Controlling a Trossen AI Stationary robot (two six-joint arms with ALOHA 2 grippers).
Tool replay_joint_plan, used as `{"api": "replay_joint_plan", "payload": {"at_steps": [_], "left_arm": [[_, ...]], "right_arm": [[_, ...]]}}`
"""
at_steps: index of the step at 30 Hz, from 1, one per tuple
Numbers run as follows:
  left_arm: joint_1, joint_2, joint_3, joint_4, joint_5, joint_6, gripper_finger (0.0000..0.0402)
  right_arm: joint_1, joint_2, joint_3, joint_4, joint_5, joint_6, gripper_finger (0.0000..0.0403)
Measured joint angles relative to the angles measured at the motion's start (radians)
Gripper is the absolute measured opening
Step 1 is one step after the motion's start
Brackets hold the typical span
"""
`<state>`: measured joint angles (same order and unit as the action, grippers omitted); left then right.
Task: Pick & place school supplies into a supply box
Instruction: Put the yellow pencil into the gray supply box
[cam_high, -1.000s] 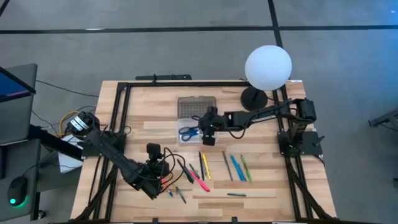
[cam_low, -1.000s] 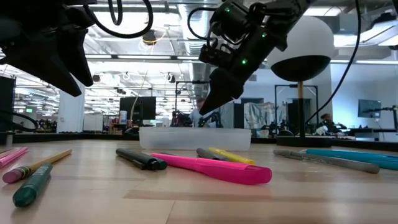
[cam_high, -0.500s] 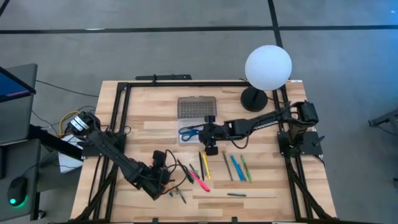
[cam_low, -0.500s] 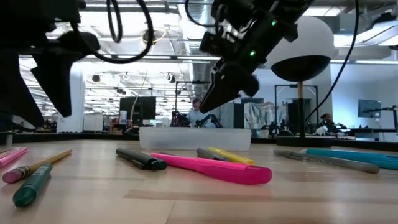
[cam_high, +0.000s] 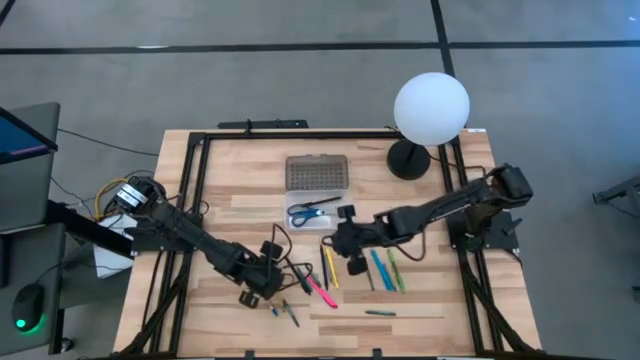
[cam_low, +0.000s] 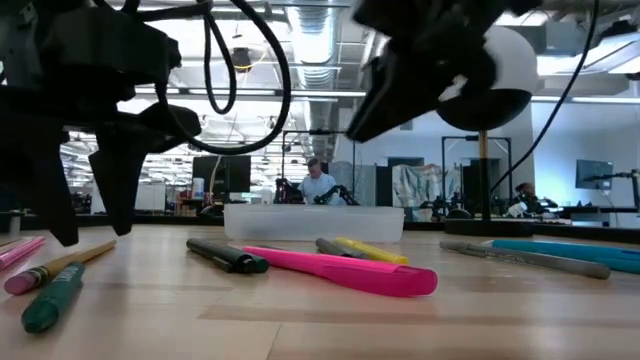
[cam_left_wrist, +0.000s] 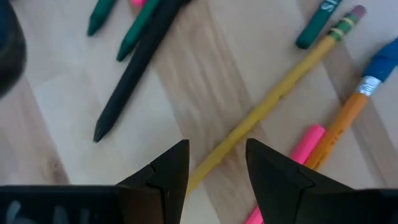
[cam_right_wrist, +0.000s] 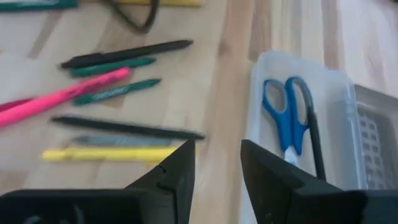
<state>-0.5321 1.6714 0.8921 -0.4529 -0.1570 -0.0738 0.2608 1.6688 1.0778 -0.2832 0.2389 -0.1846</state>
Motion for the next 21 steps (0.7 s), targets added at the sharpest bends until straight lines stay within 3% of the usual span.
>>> {"api": "replay_joint_plan", "payload": {"at_steps": [12,21], "left_arm": [[0.002,0.0,-0.051,0.139,0.05,0.139,0.0153],[0.021,-0.004,-0.096,0.184,0.055,0.139,0.0152]], "right_arm": [[0.143,-0.138,-0.117,-0.001,0.198,0.13,0.0121],[0.212,-0.16,-0.15,-0.001,0.297,0.186,0.0121]]}}
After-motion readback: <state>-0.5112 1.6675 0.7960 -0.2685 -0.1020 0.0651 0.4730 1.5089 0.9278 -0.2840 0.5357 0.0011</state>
